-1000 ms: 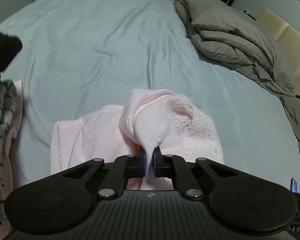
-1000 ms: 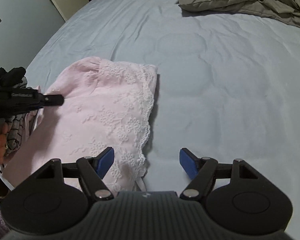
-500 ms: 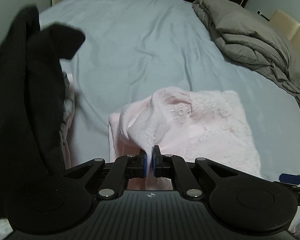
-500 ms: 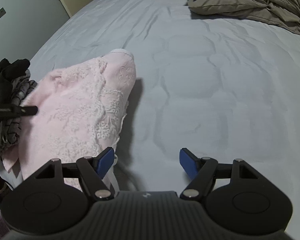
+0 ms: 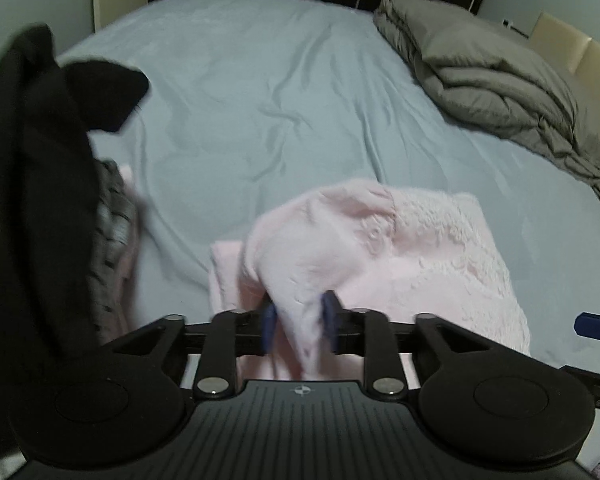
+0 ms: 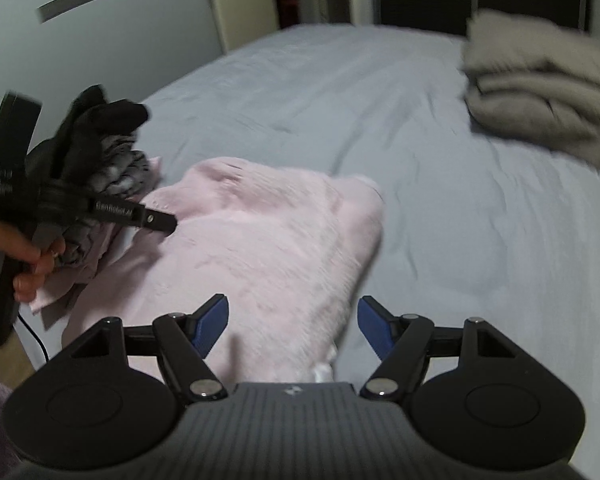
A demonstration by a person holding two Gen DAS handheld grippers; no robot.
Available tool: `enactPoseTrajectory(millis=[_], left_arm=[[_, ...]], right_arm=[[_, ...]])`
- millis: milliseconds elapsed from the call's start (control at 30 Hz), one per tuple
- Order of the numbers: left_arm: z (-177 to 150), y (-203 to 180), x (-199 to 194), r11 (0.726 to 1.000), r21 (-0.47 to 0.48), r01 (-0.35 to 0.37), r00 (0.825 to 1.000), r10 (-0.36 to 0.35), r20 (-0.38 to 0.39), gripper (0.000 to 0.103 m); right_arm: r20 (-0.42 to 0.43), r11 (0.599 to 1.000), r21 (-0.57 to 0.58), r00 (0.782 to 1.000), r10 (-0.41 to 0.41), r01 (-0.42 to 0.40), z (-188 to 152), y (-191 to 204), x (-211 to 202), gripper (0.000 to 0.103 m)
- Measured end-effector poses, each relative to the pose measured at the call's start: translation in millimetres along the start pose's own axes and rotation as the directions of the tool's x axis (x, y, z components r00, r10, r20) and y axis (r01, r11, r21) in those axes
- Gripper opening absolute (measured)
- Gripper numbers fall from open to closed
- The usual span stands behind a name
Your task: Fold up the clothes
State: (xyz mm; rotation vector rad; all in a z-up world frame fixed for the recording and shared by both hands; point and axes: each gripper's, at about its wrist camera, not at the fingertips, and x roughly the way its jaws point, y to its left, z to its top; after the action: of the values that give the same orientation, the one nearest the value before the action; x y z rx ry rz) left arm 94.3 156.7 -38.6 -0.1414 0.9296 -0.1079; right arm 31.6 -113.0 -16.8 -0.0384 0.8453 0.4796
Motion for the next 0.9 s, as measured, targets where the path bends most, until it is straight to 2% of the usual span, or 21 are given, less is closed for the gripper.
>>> enactPoseTrajectory(millis=[67,200,233,400,500,633,733,900], left_arm=[[-1,2,-10,1.000,0.010,-0.003,1.000,0.003,0.028,0.033],[-7,-3,-36,0.998,0.059,-0.020,0.997,0.015,0.081,0.033],[-9,-6,-42,0.997,0.075,-0.024,0.995,0.017,0.096,0.033],[-23,-28,-56,0.982,0.182,0.048,0.991,-0.069,0.115,0.031],[-31,-45,-43,0.959,0.281,0.018,0.993,-0.049,0.105,0.031],[-30,-40,-14,0.968,0.252,-0.019,0.999,0.007,0.049,0.030],[-29,-27,7,0.980,0.200,-0.025,1.000,0.025,-0.002,0.030],[-30,-22,27,0.983,0.180,-0.027,0.998,0.037,-0.053,0.030]], right_arm=[[0.032,0.999,-0.040,0.999,0.017,-0.015,1,8,-2,0.073],[0.064,0.995,-0.082,0.996,0.065,-0.059,-3,22,-4,0.073],[0.059,0.993,-0.100,0.996,0.065,-0.059,-4,26,-3,0.073],[0.034,0.985,-0.169,0.998,0.050,-0.044,-13,41,6,0.074],[0.004,0.987,-0.160,0.999,0.037,-0.036,-14,40,18,0.074],[-0.038,0.992,-0.115,0.998,0.041,-0.046,-13,38,36,0.074],[-0.071,0.993,-0.103,0.997,0.042,-0.049,-14,38,48,0.075],[-0.128,0.994,-0.096,0.991,0.035,-0.048,-17,38,68,0.075]])
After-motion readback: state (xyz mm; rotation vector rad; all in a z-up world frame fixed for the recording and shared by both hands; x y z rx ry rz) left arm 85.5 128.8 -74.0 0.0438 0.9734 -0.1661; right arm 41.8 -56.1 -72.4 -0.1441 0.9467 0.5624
